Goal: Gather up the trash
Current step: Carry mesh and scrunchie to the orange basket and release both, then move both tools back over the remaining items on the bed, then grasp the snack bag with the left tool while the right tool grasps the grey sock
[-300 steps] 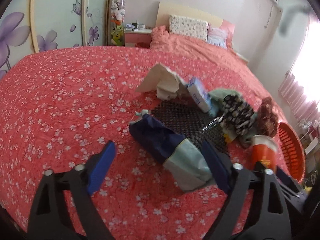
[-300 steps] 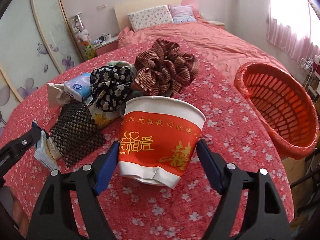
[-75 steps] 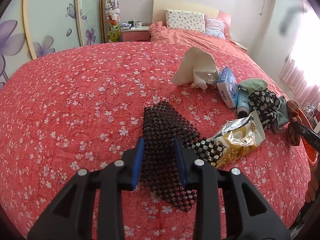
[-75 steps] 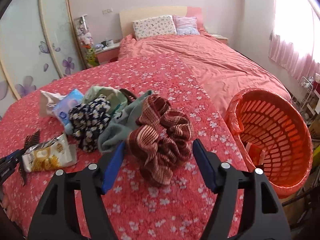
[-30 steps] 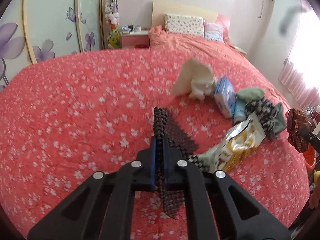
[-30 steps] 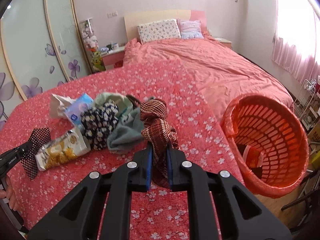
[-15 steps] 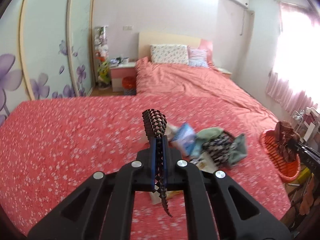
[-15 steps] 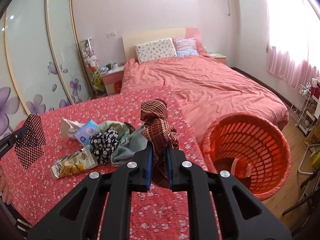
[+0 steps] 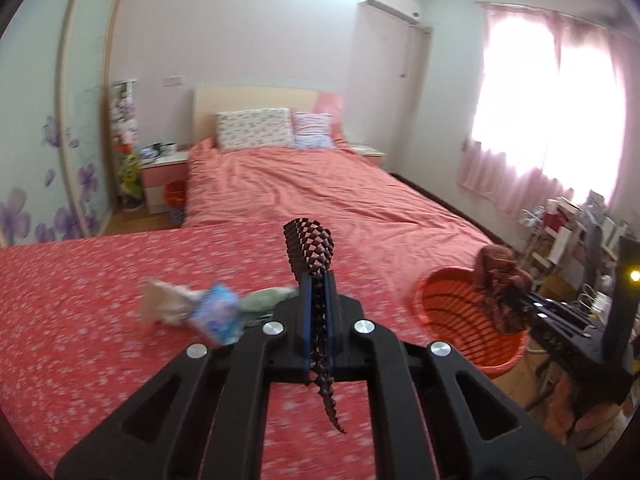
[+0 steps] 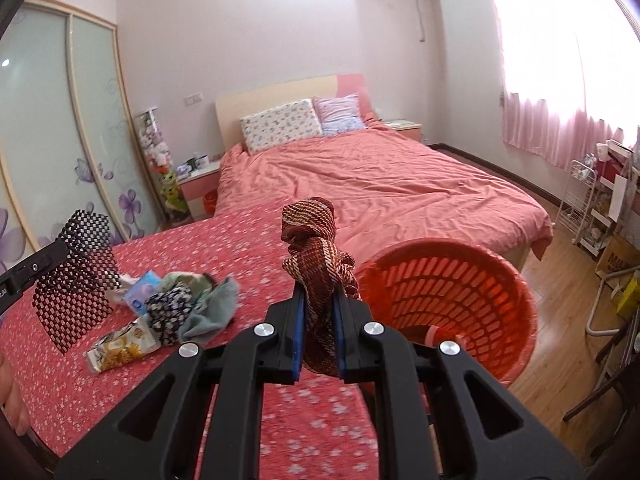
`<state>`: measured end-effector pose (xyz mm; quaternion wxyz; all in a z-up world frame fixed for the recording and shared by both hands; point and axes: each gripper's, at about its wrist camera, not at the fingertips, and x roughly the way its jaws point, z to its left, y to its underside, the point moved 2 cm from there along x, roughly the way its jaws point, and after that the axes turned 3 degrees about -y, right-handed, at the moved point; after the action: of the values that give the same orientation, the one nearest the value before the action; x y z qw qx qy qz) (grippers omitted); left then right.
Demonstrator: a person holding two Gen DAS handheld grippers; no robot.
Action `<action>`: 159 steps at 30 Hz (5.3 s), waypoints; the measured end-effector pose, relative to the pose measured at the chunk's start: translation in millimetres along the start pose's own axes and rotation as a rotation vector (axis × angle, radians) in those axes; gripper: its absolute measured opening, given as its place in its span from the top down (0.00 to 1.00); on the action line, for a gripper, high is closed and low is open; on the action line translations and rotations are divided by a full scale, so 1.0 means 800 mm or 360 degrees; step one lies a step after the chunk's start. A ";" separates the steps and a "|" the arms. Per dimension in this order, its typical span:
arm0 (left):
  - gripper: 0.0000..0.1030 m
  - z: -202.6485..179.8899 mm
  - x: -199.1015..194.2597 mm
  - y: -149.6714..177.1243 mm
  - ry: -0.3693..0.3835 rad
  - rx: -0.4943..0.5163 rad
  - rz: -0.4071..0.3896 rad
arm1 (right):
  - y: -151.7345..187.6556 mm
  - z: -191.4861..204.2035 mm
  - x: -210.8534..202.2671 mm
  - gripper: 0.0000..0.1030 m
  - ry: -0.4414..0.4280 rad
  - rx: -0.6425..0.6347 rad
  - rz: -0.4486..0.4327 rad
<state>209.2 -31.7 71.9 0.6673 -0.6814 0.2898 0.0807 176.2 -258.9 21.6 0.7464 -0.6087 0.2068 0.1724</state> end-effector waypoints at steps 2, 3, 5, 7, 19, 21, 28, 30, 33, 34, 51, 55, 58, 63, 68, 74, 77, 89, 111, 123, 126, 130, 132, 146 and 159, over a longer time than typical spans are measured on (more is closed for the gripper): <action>0.94 -0.028 0.008 -0.002 0.0068 0.0019 -0.0002 | -0.002 -0.016 -0.001 0.88 0.0022 0.0026 -0.0010; 0.94 -0.038 0.012 -0.002 0.0092 0.0025 -0.0001 | -0.002 -0.022 -0.001 0.88 0.0032 0.0038 -0.0013; 0.94 -0.067 0.023 -0.004 0.0161 0.0038 0.0005 | -0.003 -0.039 0.001 0.88 0.0055 0.0069 -0.0016; 0.94 -0.095 0.035 -0.005 0.0234 0.0053 0.0018 | -0.003 -0.054 0.003 0.88 0.0077 0.0095 -0.0017; 0.94 -0.223 0.118 0.008 0.0481 0.0183 0.0127 | -0.001 -0.135 0.033 0.88 0.0144 0.0259 -0.0002; 0.94 -0.241 0.134 0.012 0.0502 0.0194 0.0148 | 0.000 -0.143 0.036 0.88 0.0147 0.0275 0.0003; 0.78 -0.266 0.192 0.027 0.0464 0.0182 0.0254 | 0.006 -0.170 0.058 0.73 0.0138 0.0369 0.0031; 0.68 -0.264 0.202 0.030 0.0416 0.0178 0.0276 | 0.011 -0.175 0.059 0.62 0.0146 0.0376 0.0039; 0.66 -0.250 0.212 0.037 0.0362 0.0175 0.0299 | 0.017 -0.173 0.060 0.53 0.0172 0.0350 0.0057; 0.65 -0.242 0.213 0.041 0.0328 0.0175 0.0305 | 0.020 -0.171 0.060 0.52 0.0184 0.0341 0.0065; 0.44 -0.022 0.122 0.094 -0.0151 0.0190 0.0302 | 0.031 -0.079 0.056 0.44 0.0097 0.0151 0.0164; 0.37 0.057 0.097 0.106 -0.0336 0.0141 0.0309 | 0.042 -0.041 0.062 0.44 0.0044 0.0084 0.0215; 0.34 0.109 0.091 0.119 -0.0435 0.0117 0.0377 | 0.052 -0.008 0.071 0.44 -0.0001 0.0030 0.0264; 0.32 0.147 0.096 0.140 -0.0457 0.0106 0.0470 | 0.065 0.031 0.081 0.44 -0.0050 -0.0052 0.0324; 0.32 0.145 0.122 0.149 -0.0431 0.0152 0.0538 | 0.073 0.060 0.089 0.44 -0.0072 -0.0109 0.0356; 0.49 0.150 0.131 0.146 -0.0497 0.0050 0.0581 | 0.079 0.084 0.099 0.44 -0.0082 -0.0149 0.0385; 0.57 0.175 0.123 0.143 -0.0591 -0.0109 0.0604 | 0.081 0.096 0.106 0.44 -0.0095 -0.0164 0.0400; 0.44 0.206 0.108 0.143 -0.0540 -0.0251 0.0572 | 0.061 0.136 0.156 0.44 -0.0191 -0.0004 0.0463; 0.28 0.151 0.091 0.162 -0.0382 -0.0064 0.0552 | 0.070 0.086 0.128 0.88 -0.0096 -0.0005 0.0493; 0.37 0.133 0.135 0.164 -0.0426 0.0044 0.0634 | 0.072 0.102 0.164 0.41 -0.0041 0.0013 0.0578; 0.45 0.134 0.139 0.159 -0.0484 -0.0003 0.0645 | 0.076 0.101 0.176 0.54 0.0004 0.0003 0.0623; 0.49 0.165 0.136 0.154 -0.0607 -0.0140 0.0666 | 0.078 0.099 0.168 0.85 -0.0005 -0.0063 0.0595; 0.49 0.192 0.133 0.154 -0.0638 -0.0277 0.0665 | 0.079 0.101 0.161 0.88 -0.0052 -0.0086 0.0574; 0.47 0.202 0.118 0.162 -0.0591 -0.0272 0.0590 | 0.086 0.098 0.167 0.80 -0.0082 -0.0064 0.0554; 0.40 0.218 0.108 0.167 -0.0489 -0.0364 0.0551 | 0.088 0.093 0.166 0.67 -0.0181 -0.0023 0.0555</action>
<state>261.2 118.1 -103.4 0.5981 -0.6724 0.2865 0.3286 261.2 -171.1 -93.2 0.7113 -0.5582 0.2654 0.3346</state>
